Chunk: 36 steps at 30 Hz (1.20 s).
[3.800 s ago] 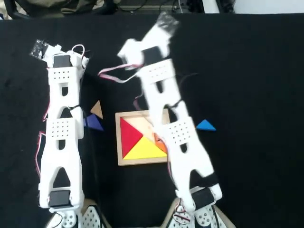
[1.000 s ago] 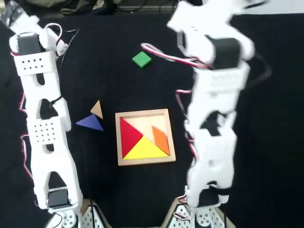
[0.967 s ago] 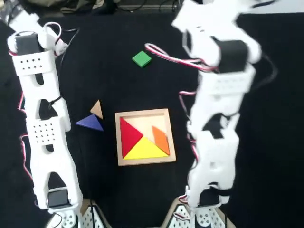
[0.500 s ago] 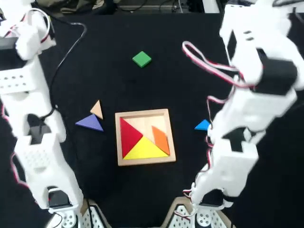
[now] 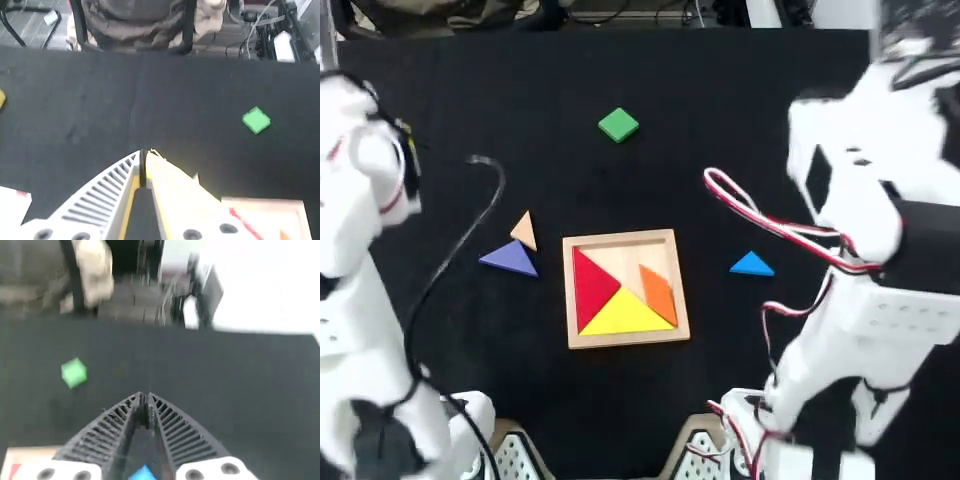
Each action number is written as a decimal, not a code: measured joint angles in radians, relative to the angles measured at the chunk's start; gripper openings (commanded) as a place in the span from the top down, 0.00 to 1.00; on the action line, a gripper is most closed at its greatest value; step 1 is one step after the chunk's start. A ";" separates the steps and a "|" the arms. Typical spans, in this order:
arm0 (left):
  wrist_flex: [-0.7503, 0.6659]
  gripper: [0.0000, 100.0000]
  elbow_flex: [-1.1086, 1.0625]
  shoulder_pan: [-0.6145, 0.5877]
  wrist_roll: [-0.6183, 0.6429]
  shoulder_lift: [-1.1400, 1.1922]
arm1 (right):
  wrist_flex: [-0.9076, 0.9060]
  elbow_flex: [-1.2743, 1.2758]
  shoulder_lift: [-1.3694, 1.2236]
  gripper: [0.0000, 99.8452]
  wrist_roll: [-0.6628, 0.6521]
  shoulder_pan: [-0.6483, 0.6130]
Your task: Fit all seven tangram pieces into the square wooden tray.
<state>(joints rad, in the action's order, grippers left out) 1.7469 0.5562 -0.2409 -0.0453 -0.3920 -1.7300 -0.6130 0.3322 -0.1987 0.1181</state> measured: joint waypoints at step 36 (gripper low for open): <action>-0.453 0.68 -1.083 0.169 0.275 0.219 | 1.060 1.718 0.275 0.99 -0.031 -0.178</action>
<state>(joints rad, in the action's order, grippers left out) 1.2942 -0.5271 -0.0721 0.2294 -0.1726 -0.6697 1.1055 0.6068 -0.2294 -0.0598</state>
